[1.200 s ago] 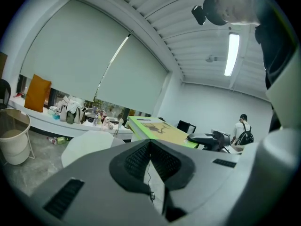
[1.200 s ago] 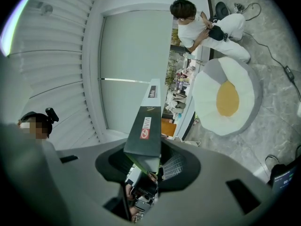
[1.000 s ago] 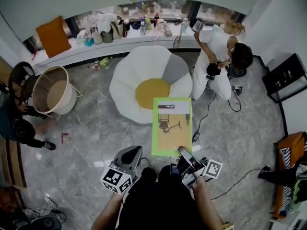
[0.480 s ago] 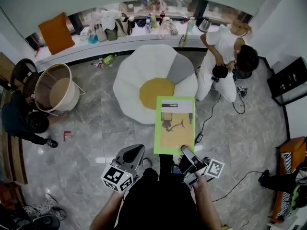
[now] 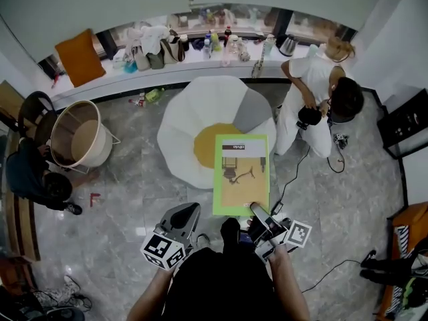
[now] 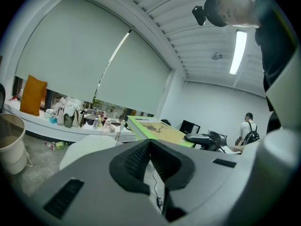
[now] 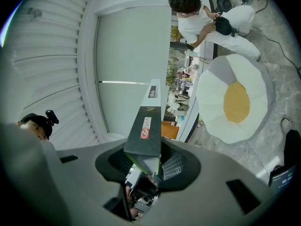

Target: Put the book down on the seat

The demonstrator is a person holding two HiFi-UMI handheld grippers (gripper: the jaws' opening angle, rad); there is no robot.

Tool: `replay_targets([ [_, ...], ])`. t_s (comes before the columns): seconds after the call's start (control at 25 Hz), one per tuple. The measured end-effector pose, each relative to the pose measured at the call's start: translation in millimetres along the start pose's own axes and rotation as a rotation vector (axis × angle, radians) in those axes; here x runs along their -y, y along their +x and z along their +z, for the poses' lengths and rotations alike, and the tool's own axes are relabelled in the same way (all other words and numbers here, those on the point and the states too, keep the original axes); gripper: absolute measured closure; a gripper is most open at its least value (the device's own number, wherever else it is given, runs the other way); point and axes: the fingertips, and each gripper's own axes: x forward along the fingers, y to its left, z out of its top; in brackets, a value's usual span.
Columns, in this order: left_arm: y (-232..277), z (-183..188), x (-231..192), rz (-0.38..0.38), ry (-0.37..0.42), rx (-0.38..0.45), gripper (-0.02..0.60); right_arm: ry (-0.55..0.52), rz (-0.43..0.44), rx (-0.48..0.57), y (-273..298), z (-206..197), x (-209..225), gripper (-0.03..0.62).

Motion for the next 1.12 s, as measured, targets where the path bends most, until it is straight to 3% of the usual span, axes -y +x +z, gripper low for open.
replay_targets([
  [0.6, 101.0, 21.4, 4.6, 0.053, -0.025, 0.012, 0.569, 0.050, -0.005, -0.065, 10.4, 98.1, 29.9, 0.439],
  [1.12, 140.3, 23.3, -15.0, 0.115, -0.032, -0.003, 0.569, 0.108, -0.035, -0.134, 33.1, 125.2, 61.3, 0.439],
])
